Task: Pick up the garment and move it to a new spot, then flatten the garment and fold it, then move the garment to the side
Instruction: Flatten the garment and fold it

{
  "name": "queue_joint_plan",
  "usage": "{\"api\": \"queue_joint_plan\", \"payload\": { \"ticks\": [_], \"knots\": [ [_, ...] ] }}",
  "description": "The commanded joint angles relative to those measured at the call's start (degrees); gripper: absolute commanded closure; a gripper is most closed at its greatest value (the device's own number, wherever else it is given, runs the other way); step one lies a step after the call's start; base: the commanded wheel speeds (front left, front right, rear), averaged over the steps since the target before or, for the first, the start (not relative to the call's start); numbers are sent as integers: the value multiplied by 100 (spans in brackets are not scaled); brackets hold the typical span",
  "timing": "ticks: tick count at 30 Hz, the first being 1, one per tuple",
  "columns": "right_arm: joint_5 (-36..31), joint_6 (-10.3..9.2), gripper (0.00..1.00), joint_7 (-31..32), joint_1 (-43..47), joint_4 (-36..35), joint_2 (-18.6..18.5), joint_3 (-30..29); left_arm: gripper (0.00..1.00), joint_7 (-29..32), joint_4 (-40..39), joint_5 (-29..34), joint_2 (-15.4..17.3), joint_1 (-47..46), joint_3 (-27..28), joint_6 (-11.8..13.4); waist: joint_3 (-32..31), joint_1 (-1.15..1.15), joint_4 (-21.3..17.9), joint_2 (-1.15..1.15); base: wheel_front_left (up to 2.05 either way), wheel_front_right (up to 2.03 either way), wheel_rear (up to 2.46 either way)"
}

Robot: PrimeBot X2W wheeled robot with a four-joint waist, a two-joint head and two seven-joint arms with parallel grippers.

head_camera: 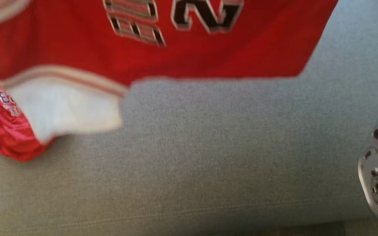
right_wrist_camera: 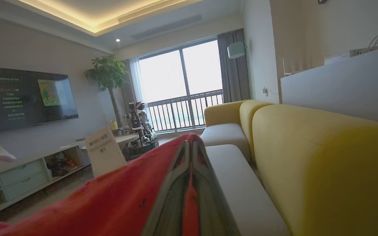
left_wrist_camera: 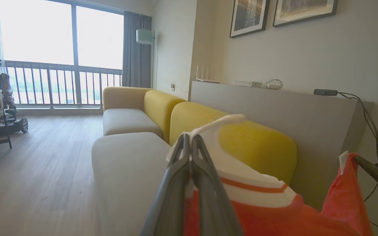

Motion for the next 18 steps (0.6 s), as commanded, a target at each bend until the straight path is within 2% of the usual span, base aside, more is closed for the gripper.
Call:
{"api": "queue_joint_plan", "payload": {
  "ticks": [1, 4, 7, 8, 11, 13, 15, 17, 18],
  "knots": [
    [-101, 0, 100, -31, -291, 51, 82, 182, 100, 24, -119, -2, 126, -114, 119, 4, 475, 0, -72, 0, 0, 0, 0],
    [-184, 0, 100, -346, -519, 516, 82, 325, 100, -233, -108, 161, 112, -132, 62, 4, 857, 0, -194, 0, 0, 0, 0],
    [-317, 0, 100, -924, -881, 996, 82, 352, 100, -877, 77, 507, 43, -287, 100, 4, 1222, 0, -323, 0, 0, 0, 0],
    [-317, 0, 100, -924, -881, 996, 82, 352, 100, -877, 77, 507, 43, -287, 100, 4, 1222, 0, -323, 0, 0, 0, 0],
    [-494, 0, 100, -1731, -1376, 1385, 82, 132, 100, -1220, 323, 985, -63, -621, 394, 4, 1577, 0, -432, 0, 0, 0, 0],
    [-598, 0, 100, -2167, -1691, 1600, 82, 41, 100, -1240, 166, 1527, -99, -883, 1111, 4, 1813, 0, -465, 0, 0, 0, 0],
    [-761, 0, 100, -2397, -1881, 1716, 82, 27, 100, -1243, -331, 2244, -145, -755, 1969, 4, 2030, 0, -452, 0, 0, 0, 0],
    [-966, 0, 100, -2485, -1852, 1818, 82, 9, 100, -1244, -1018, 2823, -240, -205, 2709, 4, 2196, 0, -409, 0, 0, 0, 0],
    [-1053, 0, 100, -2516, -1667, 1965, 82, -17, 100, -1245, -1656, 3090, -370, 581, 3163, 4, 2315, 0, -348, 0, 0, 0, 0]
  ]
}}
